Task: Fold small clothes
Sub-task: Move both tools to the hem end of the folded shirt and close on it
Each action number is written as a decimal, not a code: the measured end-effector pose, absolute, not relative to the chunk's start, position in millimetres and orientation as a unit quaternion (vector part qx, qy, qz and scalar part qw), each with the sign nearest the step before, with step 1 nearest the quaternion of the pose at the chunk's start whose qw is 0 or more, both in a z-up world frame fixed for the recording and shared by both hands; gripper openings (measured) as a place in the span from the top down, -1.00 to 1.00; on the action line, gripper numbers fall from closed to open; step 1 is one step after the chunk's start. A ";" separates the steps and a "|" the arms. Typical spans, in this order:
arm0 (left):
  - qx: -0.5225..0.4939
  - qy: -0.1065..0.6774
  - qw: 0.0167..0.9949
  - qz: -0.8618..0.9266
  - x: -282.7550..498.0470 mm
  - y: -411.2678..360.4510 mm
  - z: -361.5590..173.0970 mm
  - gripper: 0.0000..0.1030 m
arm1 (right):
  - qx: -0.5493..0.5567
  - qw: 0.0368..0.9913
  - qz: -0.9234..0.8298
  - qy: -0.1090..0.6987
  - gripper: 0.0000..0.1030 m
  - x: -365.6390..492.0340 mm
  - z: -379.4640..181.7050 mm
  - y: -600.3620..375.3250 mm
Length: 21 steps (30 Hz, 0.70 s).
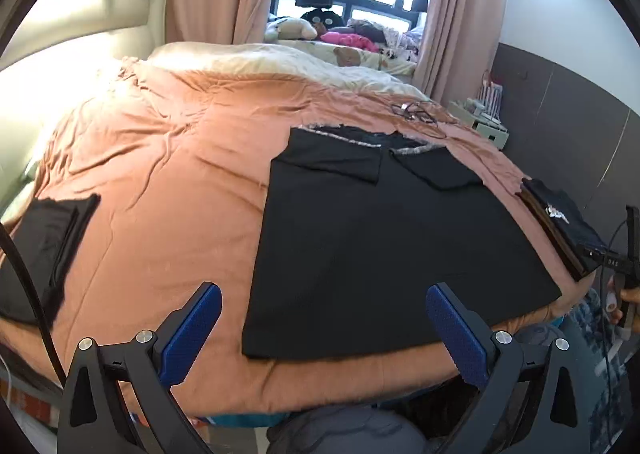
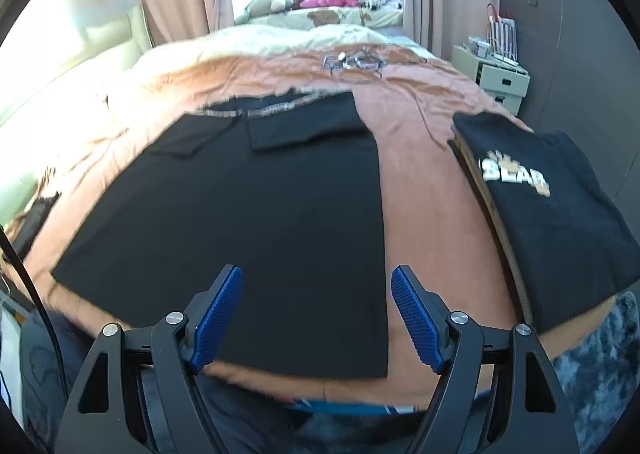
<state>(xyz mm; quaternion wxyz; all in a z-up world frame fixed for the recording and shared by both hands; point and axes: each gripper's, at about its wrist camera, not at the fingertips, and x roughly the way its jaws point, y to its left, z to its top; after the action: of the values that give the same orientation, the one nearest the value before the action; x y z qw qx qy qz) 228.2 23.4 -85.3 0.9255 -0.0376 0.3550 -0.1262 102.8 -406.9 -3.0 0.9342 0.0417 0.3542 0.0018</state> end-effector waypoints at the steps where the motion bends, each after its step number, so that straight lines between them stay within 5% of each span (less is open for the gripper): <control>1: -0.037 0.355 0.925 -0.127 224.9 23.0 -89.0 -0.99 | 0.040 0.933 0.000 0.358 -0.47 99.1 -6.9 -406.1; 13: -0.078 0.408 0.901 -0.127 233.1 40.8 -141.6 -0.98 | 0.101 0.916 0.001 0.387 -0.47 97.8 -37.1 -427.7; 19: -0.092 0.449 0.881 -0.113 260.4 50.8 -174.2 -0.58 | 0.146 0.902 -0.003 0.407 -0.45 112.3 -67.3 -450.3; 21: -0.106 0.460 0.875 -0.109 269.7 58.4 -185.0 -0.43 | 0.156 0.897 -0.002 0.413 -0.28 118.7 -75.2 -455.9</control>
<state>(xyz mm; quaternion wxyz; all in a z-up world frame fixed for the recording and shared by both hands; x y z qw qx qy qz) 269.7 58.4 -185.0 0.8746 -0.1064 0.4603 -0.1086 118.7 -455.9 -75.2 0.8974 0.1563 0.4127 -0.0016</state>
